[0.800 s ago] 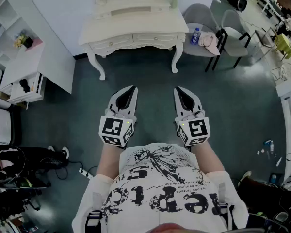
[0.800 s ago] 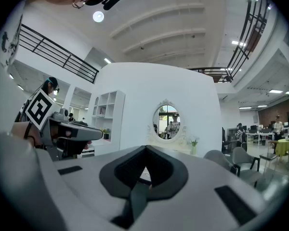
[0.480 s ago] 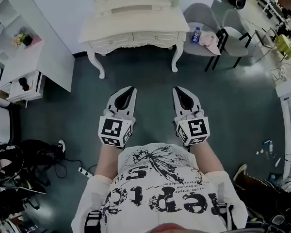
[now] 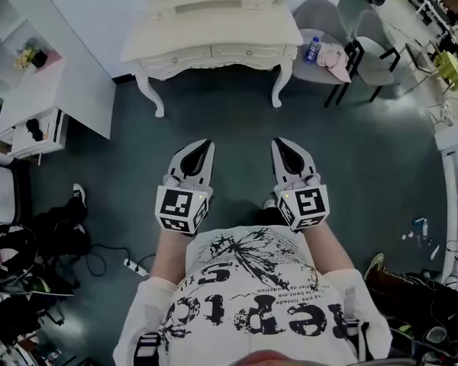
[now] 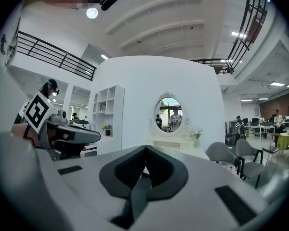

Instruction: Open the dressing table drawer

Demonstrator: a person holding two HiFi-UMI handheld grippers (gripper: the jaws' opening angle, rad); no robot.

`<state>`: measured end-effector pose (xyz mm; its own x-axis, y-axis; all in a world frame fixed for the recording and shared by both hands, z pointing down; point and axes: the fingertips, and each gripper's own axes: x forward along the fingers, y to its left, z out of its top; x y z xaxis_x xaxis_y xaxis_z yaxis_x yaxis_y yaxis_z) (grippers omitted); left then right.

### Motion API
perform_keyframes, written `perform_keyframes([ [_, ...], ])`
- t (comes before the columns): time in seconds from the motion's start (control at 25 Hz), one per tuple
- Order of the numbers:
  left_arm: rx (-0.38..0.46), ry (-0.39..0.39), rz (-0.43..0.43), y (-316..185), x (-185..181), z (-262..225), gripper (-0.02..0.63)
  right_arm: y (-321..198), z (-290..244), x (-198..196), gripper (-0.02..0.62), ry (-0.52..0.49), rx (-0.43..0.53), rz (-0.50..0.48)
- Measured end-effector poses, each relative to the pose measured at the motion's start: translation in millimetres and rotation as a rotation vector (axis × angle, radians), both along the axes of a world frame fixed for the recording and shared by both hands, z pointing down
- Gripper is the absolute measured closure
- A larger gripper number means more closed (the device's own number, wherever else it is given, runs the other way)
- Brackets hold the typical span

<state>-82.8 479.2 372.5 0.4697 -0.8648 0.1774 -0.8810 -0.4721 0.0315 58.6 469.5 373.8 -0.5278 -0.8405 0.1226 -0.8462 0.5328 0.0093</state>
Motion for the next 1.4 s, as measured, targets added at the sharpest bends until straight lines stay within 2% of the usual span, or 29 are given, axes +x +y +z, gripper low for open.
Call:
perform_keyframes([
  [0.2, -0.014, 0.004, -0.024, -28.9, 2.6, 12.5, 0.588, -36.6, 12.9, 1.0, 0.578, 0.028, -0.004, -0.026],
  [0.36, -0.035, -0.02, -0.06, -69.9, 4.3, 23.2, 0.588, -86.8, 24.0, 3.8, 0.578, 0.008, -0.019, -0.05],
  [0.48, -0.046, -0.031, -0.087, -113.8, 5.8, 23.9, 0.588, -137.7, 25.6, 9.5, 0.578, -0.015, -0.029, -0.065],
  [0.68, -0.025, -0.053, -0.137, -209.9, 10.7, 14.2, 0.588, -237.2, 17.8, 18.4, 0.578, 0.005, 0.0, -0.097],
  [0.96, 0.017, -0.048, -0.149, -324.6, 32.8, 1.4, 0.588, -359.4, 12.6, 37.7, 0.578, 0.005, -0.001, -0.111],
  [1.2, -0.024, -0.03, -0.148, -387.1, 37.8, 13.4, 0.588, -416.5, 20.7, 46.6, 0.578, 0.01, -0.017, -0.106],
  [1.4, -0.037, -0.031, -0.109, -448.0, 37.0, 27.2, 0.588, -471.8, 38.9, 44.7, 0.577, 0.016, -0.053, -0.069],
])
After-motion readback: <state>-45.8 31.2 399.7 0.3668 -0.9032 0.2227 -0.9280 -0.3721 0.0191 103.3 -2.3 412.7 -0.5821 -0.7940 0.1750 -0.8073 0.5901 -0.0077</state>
